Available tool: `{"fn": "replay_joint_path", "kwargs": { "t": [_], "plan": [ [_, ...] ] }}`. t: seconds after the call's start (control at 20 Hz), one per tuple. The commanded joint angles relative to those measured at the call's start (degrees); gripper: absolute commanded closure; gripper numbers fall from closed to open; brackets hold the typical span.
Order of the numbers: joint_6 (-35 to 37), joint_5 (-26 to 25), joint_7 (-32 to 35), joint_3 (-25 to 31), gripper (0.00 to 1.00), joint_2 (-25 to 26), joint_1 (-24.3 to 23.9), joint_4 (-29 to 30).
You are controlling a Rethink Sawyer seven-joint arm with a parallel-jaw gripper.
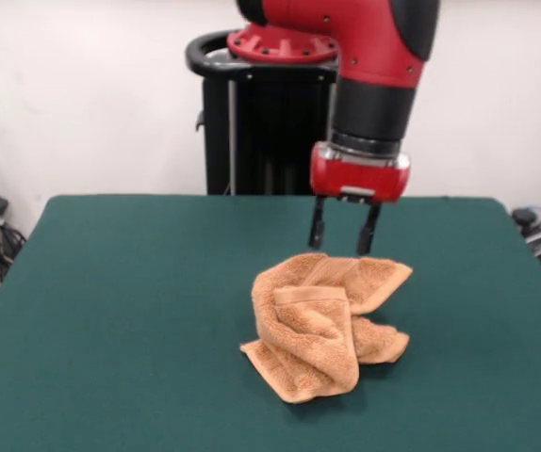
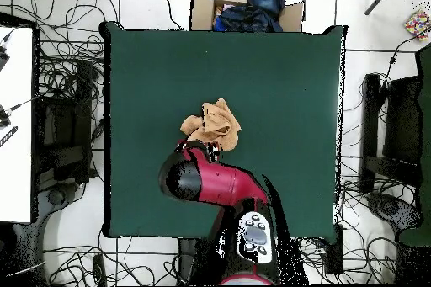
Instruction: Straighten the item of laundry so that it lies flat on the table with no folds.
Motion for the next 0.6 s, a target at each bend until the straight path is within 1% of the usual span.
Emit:
{"fn": "replay_joint_path", "kwargs": {
  "t": [0.05, 0.2, 0.35, 0.45, 0.55, 0.6],
  "plan": [
    [-7.45, 2.49, 13.6, 0.99, 0.0, 7.96, -3.14, -3.53],
    [-9.11, 1.93, 13.03, 1.9, 0.0, 10.29, -3.73, -4.5],
    [-7.72, 1.78, 11.66, 0.87, 0.0, 9.98, -2.79, -4.73],
    [-7.46, 1.18, 11.0, 2.38, 0.0, 10.32, -4.16, -3.99],
    [-7.5, -0.16, 9.69, 4.87, 0.0, 11.96, -6.8, -4.05],
    [-7.26, -0.55, 8.96, 5.2, 0.0, 12.69, -7.29, -4.67]
  ]
}}
